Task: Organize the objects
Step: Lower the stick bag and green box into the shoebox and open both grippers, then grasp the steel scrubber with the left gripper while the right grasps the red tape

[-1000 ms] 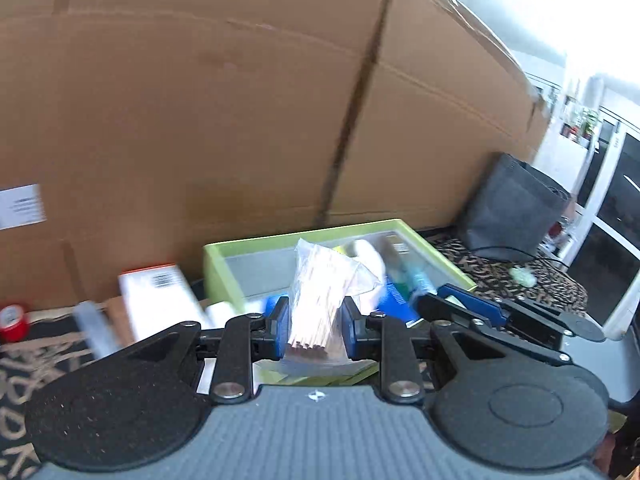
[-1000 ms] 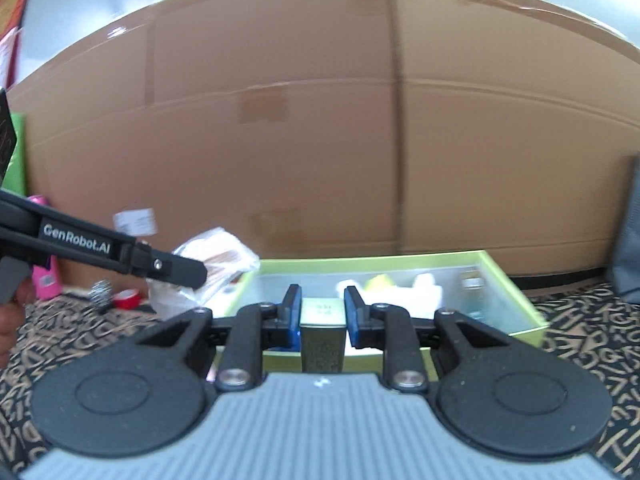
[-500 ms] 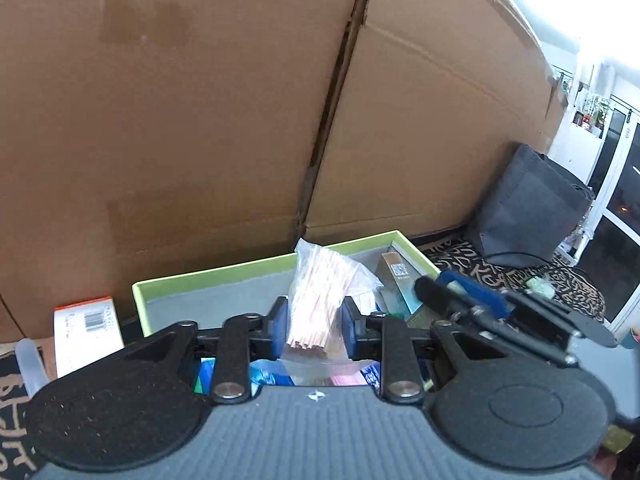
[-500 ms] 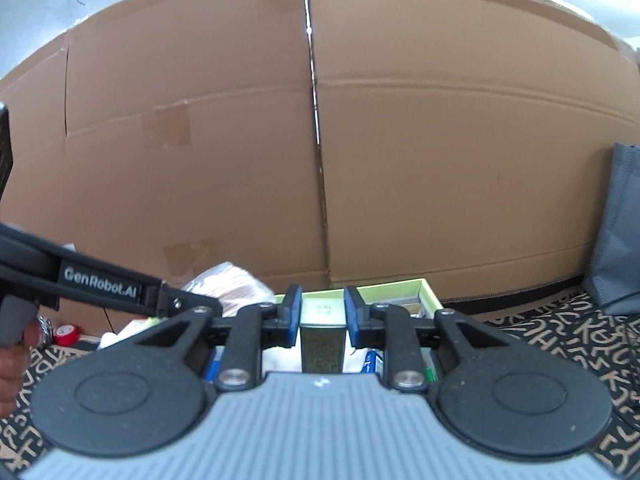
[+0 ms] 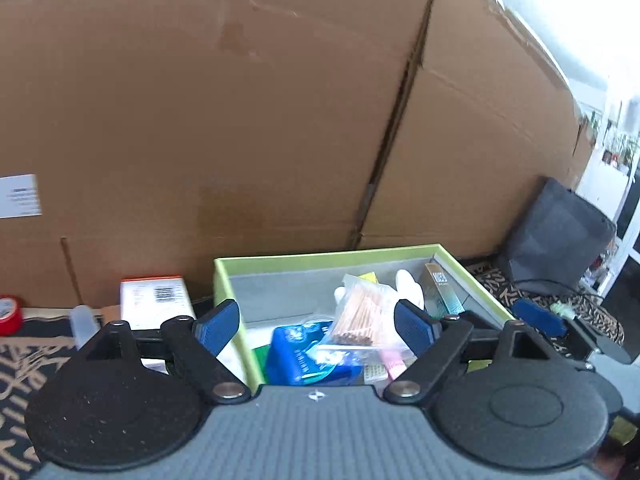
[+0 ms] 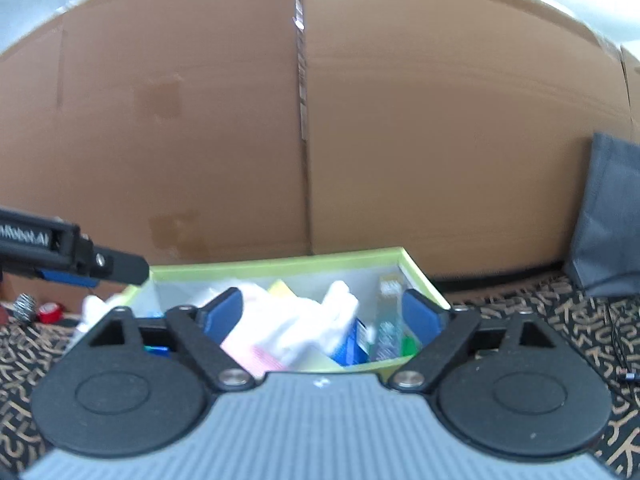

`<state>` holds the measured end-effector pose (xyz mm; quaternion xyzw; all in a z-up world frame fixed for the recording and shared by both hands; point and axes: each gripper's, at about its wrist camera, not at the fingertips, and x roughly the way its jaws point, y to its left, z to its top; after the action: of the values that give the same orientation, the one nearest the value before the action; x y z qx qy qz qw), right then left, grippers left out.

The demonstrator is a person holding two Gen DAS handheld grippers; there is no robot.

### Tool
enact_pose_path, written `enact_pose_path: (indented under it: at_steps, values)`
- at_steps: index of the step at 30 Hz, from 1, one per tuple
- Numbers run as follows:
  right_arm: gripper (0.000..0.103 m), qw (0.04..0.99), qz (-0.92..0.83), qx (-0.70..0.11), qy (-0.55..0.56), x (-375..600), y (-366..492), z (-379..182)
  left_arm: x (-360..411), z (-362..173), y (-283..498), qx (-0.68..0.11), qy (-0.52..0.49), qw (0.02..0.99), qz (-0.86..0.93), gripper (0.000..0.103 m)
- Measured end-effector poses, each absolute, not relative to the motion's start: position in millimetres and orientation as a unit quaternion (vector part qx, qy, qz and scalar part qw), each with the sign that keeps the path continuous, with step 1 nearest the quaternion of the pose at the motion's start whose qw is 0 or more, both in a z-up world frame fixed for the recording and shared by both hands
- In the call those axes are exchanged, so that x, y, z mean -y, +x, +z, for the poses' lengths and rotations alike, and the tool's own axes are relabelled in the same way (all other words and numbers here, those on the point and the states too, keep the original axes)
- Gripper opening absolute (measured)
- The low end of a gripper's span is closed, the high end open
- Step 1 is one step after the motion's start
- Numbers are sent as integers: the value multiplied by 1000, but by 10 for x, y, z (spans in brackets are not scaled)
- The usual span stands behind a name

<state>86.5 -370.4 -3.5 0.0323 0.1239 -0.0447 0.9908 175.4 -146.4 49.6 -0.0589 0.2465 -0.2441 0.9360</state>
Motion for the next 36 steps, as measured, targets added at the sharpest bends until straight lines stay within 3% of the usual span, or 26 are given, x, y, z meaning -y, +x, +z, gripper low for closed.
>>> enact_pose_path:
  at_steps: [3, 13, 20, 27, 28, 29, 31, 36]
  values:
    - [100, 994, -27, -101, 23, 3543, 816, 100, 1237, 501, 1594, -237, -68, 943, -225, 90]
    - [102, 991, 82, -105, -11, 2685, 723, 250, 23, 372, 1493, -262, -74, 958, -87, 91]
    - [102, 979, 144, -142, -38, 2031, 865, 182, -888, -12, 2041, -296, -112, 948, 43, 91]
    - [101, 965, 181, -182, -60, 1503, 1040, 31, -1134, -227, 2580, -325, -127, 936, 49, 89]
    - [100, 963, 184, -188, -61, 1443, 1077, -2, -1156, -244, 2629, -327, -125, 936, 44, 80]
    - [98, 961, 186, -195, -62, 1385, 1137, -41, -1182, -263, 2674, -333, -120, 935, 33, 58]
    - [94, 957, 189, -210, -66, 1277, 1274, -117, -1261, -313, 2764, -359, -104, 927, -2, 31]
    - [72, 945, 195, -257, -60, 1002, 1693, -271, -1535, -283, 2696, -353, -76, 932, -28, 31]
